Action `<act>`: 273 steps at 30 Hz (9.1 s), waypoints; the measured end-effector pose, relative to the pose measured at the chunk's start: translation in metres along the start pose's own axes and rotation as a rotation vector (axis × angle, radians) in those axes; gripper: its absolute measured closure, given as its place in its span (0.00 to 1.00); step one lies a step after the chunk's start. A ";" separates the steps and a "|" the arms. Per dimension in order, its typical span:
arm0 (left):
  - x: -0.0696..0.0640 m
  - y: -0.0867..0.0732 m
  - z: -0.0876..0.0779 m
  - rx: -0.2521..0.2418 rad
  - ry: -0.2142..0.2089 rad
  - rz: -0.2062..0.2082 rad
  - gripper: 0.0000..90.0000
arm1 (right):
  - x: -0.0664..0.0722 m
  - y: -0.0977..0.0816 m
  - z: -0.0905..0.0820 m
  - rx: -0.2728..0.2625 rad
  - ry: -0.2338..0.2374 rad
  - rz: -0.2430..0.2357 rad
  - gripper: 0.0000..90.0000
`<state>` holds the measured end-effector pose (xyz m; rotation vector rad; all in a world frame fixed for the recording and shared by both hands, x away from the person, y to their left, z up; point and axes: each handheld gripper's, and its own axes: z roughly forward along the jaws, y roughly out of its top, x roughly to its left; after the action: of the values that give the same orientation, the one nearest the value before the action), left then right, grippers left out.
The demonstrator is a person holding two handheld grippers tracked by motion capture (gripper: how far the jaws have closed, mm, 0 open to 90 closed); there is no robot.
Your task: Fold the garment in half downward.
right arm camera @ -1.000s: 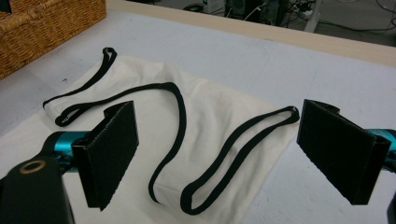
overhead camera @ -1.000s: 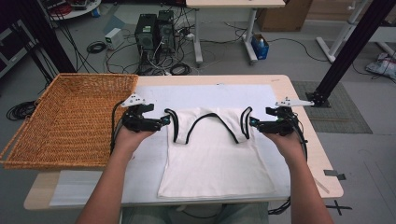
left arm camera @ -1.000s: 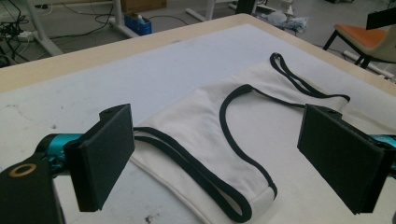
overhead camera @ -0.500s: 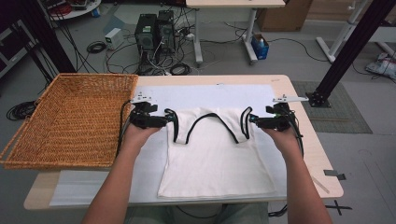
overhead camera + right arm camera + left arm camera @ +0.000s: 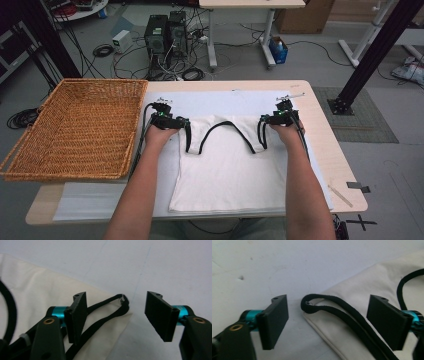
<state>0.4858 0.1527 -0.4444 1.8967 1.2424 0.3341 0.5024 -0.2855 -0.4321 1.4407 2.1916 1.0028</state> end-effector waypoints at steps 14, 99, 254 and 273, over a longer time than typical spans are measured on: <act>-0.002 -0.003 -0.002 -0.003 0.043 0.086 0.96 | 0.001 -0.003 0.005 0.065 0.031 -0.014 0.94; -0.015 0.027 -0.032 -0.126 -0.081 0.149 0.93 | 0.000 -0.021 -0.068 -0.166 0.147 -0.053 0.94; -0.052 -0.051 -0.100 -0.114 -0.124 0.102 0.35 | 0.042 -0.072 -0.109 -0.192 0.131 -0.070 0.45; -0.072 -0.058 -0.134 -0.137 -0.123 0.168 0.14 | 0.050 -0.068 -0.145 -0.271 0.164 -0.121 0.20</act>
<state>0.3333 0.1670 -0.3895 1.8772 0.9583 0.3755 0.3471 -0.3111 -0.3748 1.1272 2.1214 1.3549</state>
